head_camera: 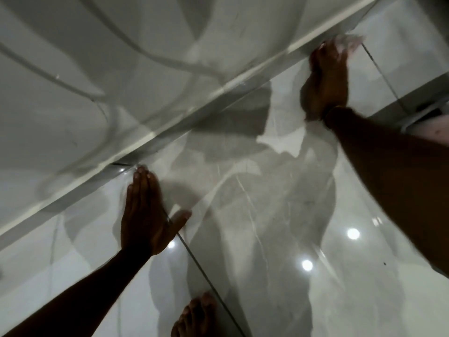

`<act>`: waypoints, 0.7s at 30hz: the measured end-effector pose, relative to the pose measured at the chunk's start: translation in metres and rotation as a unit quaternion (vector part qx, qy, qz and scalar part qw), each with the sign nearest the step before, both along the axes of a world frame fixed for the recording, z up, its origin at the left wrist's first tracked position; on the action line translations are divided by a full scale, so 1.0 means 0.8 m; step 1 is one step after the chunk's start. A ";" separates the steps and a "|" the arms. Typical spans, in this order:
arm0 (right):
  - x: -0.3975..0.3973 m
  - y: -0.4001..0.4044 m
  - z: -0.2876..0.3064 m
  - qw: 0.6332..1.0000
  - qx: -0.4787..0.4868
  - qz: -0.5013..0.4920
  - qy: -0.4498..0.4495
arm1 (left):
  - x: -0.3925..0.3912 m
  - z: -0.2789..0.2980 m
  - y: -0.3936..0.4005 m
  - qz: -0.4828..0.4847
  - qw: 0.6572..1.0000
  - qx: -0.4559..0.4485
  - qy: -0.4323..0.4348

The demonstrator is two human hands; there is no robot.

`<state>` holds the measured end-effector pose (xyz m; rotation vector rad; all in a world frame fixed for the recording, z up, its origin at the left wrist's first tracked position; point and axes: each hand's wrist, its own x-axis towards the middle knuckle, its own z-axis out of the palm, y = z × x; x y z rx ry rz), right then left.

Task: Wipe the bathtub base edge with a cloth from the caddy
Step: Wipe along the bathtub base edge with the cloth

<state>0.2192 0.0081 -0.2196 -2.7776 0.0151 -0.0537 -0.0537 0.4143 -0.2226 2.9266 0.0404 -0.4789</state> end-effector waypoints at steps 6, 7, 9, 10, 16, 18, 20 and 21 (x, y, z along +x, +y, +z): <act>-0.136 0.175 -0.009 0.994 0.050 0.099 -0.002 | -0.002 0.006 0.000 -0.021 1.000 0.000 -0.016; -0.160 0.212 -0.005 0.992 0.054 0.113 0.014 | -0.003 0.006 0.000 -0.026 0.999 0.002 -0.021; -0.204 0.280 0.001 0.984 0.063 0.166 0.027 | -0.005 0.005 -0.001 -0.028 0.999 0.007 -0.033; -0.221 0.304 0.005 0.977 0.070 0.196 0.037 | -0.005 0.004 -0.004 -0.028 0.999 0.010 -0.040; -0.253 0.345 0.011 0.938 0.074 0.329 0.075 | -0.011 -0.001 -0.011 -0.002 0.999 0.012 -0.038; -0.240 0.332 0.009 0.944 0.051 0.319 0.061 | -0.012 -0.001 -0.012 0.010 0.999 0.000 -0.031; -0.241 0.334 0.014 0.965 0.063 0.240 0.082 | -0.011 0.000 -0.010 0.016 0.999 -0.013 -0.027; -0.247 0.343 0.016 0.971 0.071 0.214 0.080 | -0.010 0.001 -0.007 0.011 0.999 -0.012 -0.027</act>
